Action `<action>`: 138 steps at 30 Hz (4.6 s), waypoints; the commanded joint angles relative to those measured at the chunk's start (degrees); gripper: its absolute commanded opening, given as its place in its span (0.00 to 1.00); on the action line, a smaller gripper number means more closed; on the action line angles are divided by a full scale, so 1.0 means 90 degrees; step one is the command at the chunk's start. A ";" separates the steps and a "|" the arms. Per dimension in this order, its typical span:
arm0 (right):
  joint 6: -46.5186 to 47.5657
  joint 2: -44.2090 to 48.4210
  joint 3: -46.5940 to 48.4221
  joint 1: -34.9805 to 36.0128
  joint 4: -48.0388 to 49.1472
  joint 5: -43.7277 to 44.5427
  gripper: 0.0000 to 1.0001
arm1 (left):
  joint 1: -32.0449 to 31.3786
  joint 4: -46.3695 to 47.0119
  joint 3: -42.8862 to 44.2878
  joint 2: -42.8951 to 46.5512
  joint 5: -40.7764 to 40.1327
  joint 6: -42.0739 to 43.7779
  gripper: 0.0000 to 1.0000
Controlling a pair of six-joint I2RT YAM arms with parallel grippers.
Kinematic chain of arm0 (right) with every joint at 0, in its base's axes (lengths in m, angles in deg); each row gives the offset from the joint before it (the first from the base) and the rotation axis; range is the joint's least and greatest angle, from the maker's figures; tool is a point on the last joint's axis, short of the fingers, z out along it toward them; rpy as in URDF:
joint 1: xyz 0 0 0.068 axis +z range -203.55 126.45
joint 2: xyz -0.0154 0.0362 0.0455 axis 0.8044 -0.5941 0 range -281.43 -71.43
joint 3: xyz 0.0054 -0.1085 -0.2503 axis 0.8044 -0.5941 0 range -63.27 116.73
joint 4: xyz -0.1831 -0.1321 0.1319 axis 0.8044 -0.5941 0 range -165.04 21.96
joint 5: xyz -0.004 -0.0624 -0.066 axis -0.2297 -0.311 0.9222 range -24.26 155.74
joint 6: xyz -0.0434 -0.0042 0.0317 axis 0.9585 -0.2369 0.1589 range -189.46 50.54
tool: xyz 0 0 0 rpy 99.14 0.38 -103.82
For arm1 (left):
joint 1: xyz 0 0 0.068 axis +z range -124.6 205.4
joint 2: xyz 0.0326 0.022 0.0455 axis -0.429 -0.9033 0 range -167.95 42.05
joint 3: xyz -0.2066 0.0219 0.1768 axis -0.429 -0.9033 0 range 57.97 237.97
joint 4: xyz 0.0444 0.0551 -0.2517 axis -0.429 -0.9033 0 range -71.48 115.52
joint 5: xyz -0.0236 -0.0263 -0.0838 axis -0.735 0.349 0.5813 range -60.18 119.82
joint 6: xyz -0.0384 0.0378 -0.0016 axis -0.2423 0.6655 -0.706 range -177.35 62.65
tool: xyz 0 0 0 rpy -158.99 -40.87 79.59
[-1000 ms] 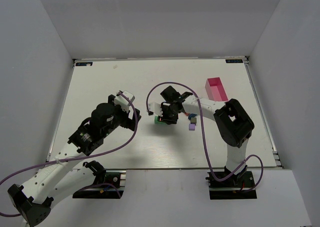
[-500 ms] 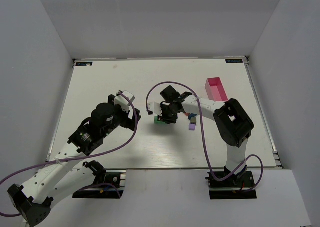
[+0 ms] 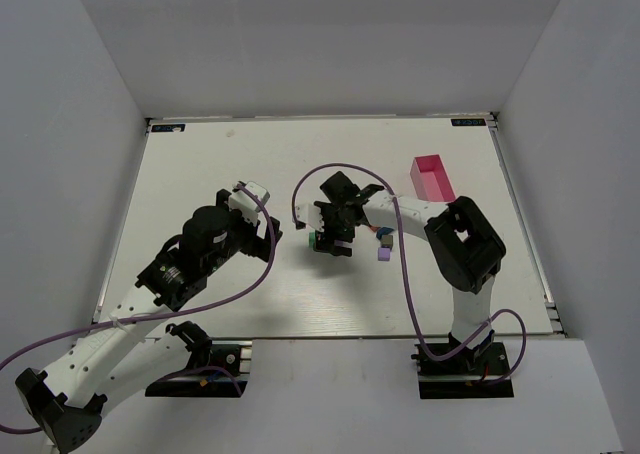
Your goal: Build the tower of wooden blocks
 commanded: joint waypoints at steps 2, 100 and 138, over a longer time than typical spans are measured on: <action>-0.0085 0.0048 -0.0048 -0.0024 0.0012 -0.0017 0.90 | 0.0035 0.0072 -0.0052 0.0090 0.0026 0.0072 1.00; -0.0272 0.0447 0.0773 -0.1792 -0.0798 -0.1159 0.14 | 0.0035 0.0560 0.0406 -0.1091 0.0642 0.0160 1.00; 0.1282 0.0351 0.0128 -0.1011 -0.1013 -0.1062 0.11 | 0.0035 0.0560 0.0406 -0.1033 0.0642 0.0160 1.00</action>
